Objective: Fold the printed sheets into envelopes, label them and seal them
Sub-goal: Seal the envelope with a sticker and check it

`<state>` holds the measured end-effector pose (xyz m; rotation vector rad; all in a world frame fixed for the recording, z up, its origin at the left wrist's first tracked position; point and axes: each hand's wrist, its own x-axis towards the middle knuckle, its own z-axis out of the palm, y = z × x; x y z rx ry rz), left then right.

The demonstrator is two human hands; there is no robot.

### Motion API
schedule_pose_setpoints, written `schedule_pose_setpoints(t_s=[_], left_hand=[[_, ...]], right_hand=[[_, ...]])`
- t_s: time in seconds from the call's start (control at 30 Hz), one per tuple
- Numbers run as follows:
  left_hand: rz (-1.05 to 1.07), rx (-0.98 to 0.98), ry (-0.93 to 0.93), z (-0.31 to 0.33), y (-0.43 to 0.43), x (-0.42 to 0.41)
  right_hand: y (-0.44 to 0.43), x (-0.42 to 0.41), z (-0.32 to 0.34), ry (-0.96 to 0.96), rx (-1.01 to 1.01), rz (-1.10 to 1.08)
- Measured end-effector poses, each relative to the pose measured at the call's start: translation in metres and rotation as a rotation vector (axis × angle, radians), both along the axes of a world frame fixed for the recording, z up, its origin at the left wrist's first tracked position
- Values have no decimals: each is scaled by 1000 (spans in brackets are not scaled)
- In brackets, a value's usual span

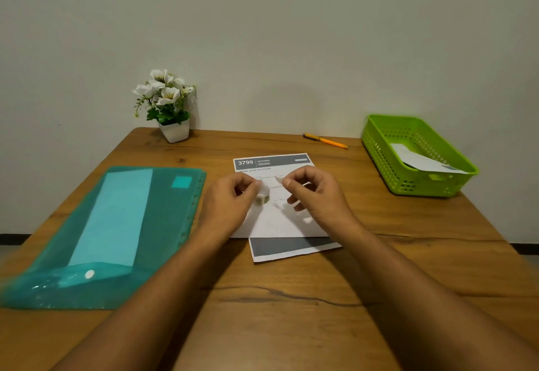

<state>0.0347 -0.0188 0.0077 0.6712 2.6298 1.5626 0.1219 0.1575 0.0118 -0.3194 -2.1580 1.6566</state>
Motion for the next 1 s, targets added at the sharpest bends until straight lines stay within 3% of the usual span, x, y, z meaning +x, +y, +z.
schedule_pose_setpoints(t_s=[0.1, 0.17, 0.33, 0.4, 0.57, 0.83, 1.0], left_hand=[[-151, 173, -435, 16, 12, 18], [-162, 214, -619, 19, 20, 22], [-179, 287, -743, 13, 37, 28], [-161, 306, -734, 10, 43, 30], [-135, 360, -639, 2, 57, 41], [-160, 295, -452, -9, 74, 50], [-195, -19, 13, -21, 84, 42]], right_hand=[[7, 12, -1, 88, 159, 9], [12, 20, -1, 108, 252, 13], [22, 37, -5, 90, 314, 23], [25, 42, -7, 60, 242, 12], [25, 50, -8, -14, -177, -86], [36, 46, -6, -74, -351, -180], [70, 44, 5, -162, -356, -333]])
